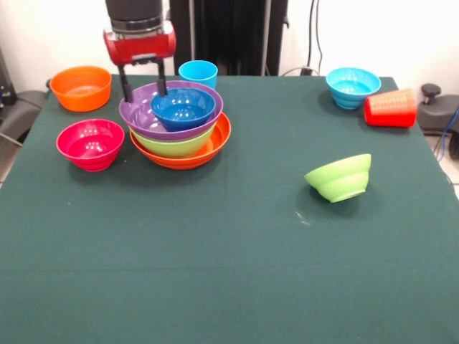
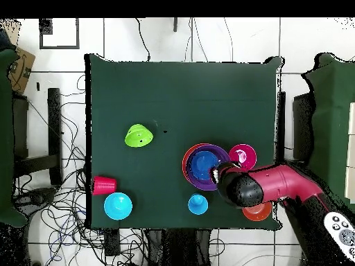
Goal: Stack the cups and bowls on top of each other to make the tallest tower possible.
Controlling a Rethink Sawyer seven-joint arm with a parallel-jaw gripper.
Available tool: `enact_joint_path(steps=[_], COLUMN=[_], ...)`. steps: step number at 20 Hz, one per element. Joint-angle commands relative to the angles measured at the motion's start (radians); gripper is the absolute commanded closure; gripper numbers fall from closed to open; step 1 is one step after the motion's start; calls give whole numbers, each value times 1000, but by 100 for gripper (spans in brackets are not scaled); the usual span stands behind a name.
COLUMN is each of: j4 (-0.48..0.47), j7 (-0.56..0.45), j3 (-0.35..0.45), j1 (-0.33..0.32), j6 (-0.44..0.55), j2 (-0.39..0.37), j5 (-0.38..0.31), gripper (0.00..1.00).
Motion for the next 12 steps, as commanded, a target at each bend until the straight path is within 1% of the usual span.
enact_joint_path(steps=[1,6,9,11,12], j4=[65,105,104,85,68], j7=[-120,-72,-20,38,54], j3=[54,60,71,72,66], j1=[-10,18,42,63,75], j6=[36,45,38,11,6], j2=[-147,-225,-272,-298,-298], j5=[54,104,172,223,234], gripper=[0,0,0,0,0])
